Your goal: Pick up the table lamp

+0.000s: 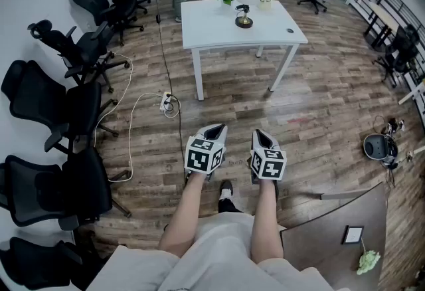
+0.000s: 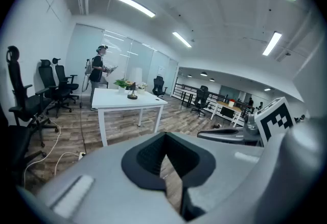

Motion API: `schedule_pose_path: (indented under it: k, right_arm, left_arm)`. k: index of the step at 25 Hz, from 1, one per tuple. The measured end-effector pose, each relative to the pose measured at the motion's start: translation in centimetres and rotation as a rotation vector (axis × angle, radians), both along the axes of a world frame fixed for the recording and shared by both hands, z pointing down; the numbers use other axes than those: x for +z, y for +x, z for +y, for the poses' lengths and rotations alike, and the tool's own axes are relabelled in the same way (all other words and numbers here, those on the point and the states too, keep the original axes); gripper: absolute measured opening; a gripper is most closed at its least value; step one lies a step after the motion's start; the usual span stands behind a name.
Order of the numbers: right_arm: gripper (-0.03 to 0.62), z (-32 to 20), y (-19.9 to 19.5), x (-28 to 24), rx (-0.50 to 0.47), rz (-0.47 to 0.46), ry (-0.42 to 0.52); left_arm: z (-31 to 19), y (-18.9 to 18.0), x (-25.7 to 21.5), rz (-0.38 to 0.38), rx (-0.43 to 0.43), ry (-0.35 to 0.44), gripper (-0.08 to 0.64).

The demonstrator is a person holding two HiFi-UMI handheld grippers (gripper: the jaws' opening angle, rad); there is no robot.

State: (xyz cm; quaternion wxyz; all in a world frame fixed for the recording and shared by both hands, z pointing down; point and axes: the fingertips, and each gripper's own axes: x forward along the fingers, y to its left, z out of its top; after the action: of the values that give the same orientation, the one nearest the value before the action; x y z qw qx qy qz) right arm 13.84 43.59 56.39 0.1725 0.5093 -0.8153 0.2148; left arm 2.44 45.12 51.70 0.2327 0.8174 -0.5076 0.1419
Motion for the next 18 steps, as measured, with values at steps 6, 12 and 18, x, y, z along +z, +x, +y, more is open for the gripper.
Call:
schedule_pose_path:
  k: [6, 12, 18]
  right_arm:
    - [0.021, -6.3, -0.6, 0.5, -0.052, -0.008, 0.006]
    - [0.021, -10.2, -0.5, 0.8, -0.085, -0.030, -0.008]
    - [0.021, -11.1, -0.5, 1.1, -0.120, -0.097, -0.014]
  left_arm:
    - [-5.5, -1.0, 0.0, -0.054, -0.050, 0.035, 0.000]
    - [-9.4, -0.6, 0.0, -0.075, -0.073, 0.036, 0.000]
    - [-12.2, -0.1, 0.8, -0.046, -0.113, 0.037, 0.000]
